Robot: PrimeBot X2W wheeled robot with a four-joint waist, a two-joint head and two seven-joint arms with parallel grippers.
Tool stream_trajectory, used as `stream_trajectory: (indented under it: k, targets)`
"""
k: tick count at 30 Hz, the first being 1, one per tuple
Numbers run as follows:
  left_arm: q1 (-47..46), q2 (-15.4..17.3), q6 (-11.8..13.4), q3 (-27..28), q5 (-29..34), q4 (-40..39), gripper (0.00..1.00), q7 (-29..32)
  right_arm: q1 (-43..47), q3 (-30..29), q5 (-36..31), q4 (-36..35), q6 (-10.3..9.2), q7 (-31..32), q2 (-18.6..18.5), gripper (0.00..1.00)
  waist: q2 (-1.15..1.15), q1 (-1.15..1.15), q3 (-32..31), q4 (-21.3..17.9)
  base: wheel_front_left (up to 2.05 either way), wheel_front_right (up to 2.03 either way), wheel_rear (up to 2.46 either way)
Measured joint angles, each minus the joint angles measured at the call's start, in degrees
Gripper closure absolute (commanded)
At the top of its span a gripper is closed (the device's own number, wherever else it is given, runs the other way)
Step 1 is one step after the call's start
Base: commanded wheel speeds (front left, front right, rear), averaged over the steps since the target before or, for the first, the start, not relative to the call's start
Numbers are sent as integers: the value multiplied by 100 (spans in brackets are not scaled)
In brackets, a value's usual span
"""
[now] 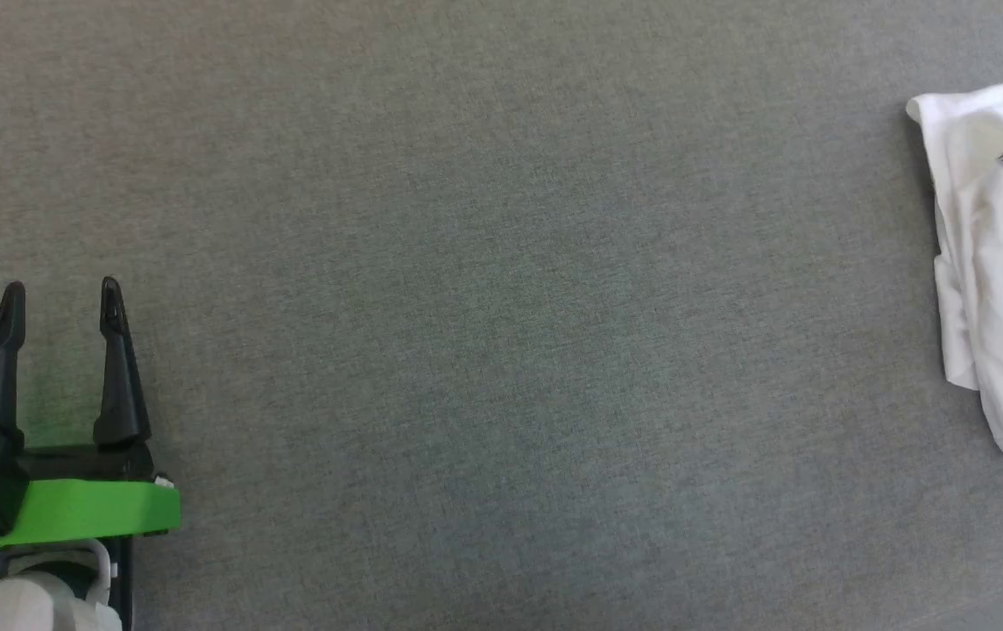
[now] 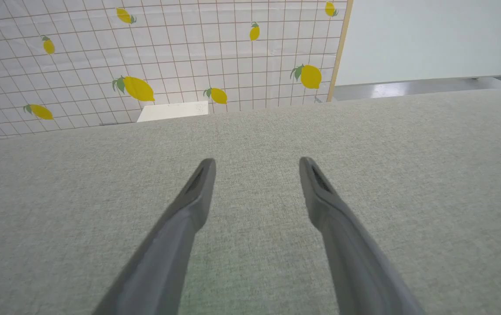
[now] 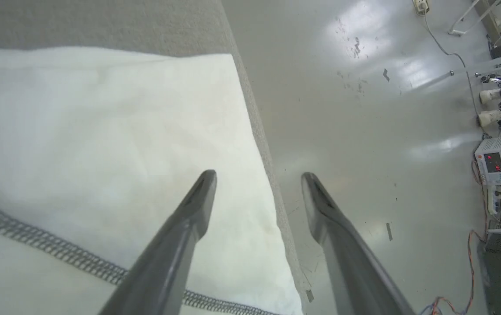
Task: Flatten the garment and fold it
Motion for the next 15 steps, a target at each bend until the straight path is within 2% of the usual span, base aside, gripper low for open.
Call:
stream_trajectory:
  k: [3, 8, 10, 15]
  targets:
    - [2, -55, 0, -32, -22, 159, 0, -92, -213, 37, 94, -186, -1, -493, 109, 0, 0, 0, -174, 46, 0, 0, 0]
    - [-3, -140, 0, -70, -67, 357, 0, -215, -558, 660, 642, -976, -1, -1422, 342, 0, 0, 0, -613, 88, 0, 0, 0]
    - [-42, -199, -3, -114, -88, 415, 0, -267, -572, 805, 1087, -1391, -1, -1711, 587, 0, 0, -1, -834, 111, 0, 0, 0]
    - [-187, -313, -22, -176, -268, 659, 0, -318, -207, 1090, 1549, -2366, -1, -2518, 1115, 0, 0, -1, -1329, 225, 0, 0, 0]
